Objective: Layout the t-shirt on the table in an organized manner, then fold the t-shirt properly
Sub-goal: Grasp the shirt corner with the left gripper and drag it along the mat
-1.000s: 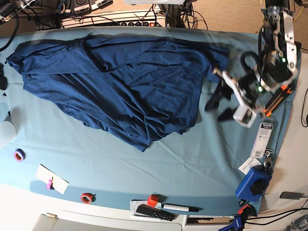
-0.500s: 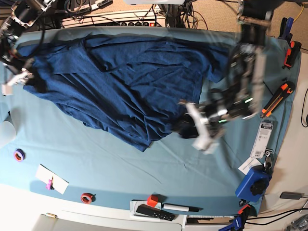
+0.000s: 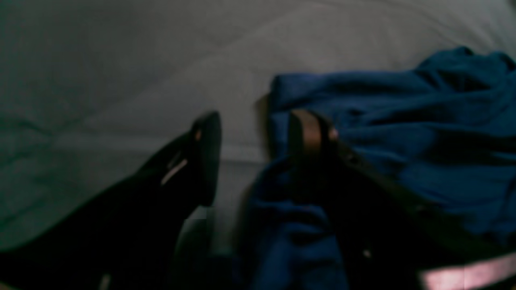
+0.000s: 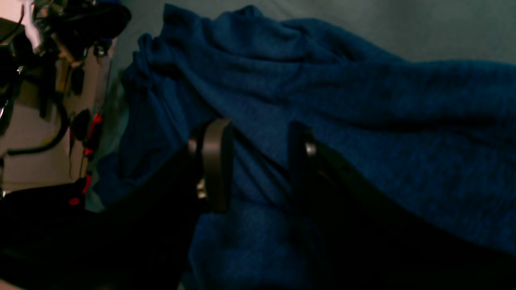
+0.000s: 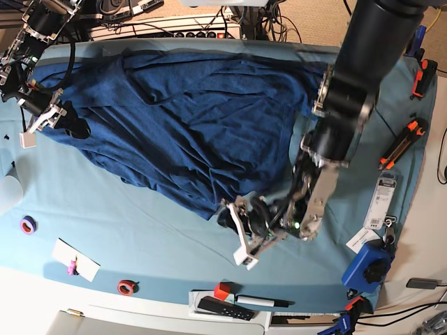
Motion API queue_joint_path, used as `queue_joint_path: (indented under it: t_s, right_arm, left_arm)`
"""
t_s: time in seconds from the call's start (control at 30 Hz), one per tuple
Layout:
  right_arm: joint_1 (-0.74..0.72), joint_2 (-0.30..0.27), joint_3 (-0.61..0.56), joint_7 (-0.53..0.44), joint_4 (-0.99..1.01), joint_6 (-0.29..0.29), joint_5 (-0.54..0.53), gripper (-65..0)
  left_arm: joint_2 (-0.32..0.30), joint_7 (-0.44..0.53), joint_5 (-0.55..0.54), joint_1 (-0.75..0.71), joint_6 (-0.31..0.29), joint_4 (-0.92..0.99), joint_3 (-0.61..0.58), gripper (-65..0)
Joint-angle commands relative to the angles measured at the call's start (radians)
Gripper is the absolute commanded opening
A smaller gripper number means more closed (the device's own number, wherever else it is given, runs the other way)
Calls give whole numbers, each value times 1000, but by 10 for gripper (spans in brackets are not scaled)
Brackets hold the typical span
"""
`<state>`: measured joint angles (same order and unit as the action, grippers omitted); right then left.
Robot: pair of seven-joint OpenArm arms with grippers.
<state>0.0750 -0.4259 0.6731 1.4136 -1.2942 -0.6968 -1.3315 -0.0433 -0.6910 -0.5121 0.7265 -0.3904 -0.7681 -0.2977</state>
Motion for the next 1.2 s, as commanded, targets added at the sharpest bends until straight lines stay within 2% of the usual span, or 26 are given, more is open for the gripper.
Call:
queue_joint_path:
  t_s: [0.0, 0.17, 0.4, 0.53, 0.6, 0.73, 0.97, 1.03, 1.17]
  right_arm:
    - [-11, -15, 6, -17, -16, -1, -26, -423]
    - [-11, 18, 6, -17, -17, -1, -26, -423]
    - [-8, 73, 6, -17, -17, -1, -27, -424]
    - [-5, 85, 6, -17, -17, -1, -53, -424]
    - [-5, 85, 6, -17, -17, -1, -64, -424]
    - [-5, 85, 6, -17, -17, -1, -67, -424]
    - [-6, 85, 6, -17, -17, -1, -67, -424]
    - [-6, 85, 6, -17, -17, -1, -67, -424]
    - [-5, 85, 6, -17, -17, -1, -67, -424]
  left_arm:
    - [11, 29, -11, 59, -3, 29, 3, -401]
    - [50, 64, -11, 130, -3, 185, 3, -402]
    - [65, 72, 24, 110, 2, 199, 4, -419]
    - [62, 111, 96, 72, 62, 200, 4, -421]
    - [62, 122, 112, 50, 69, 200, 3, -421]
    - [66, 142, 81, 17, 50, 200, 3, -421]
    - [131, 142, 82, 22, 48, 200, 4, -430]
    - [146, 146, 82, 22, 24, 200, 3, -436]
    - [170, 162, 87, 22, 24, 200, 3, -436]
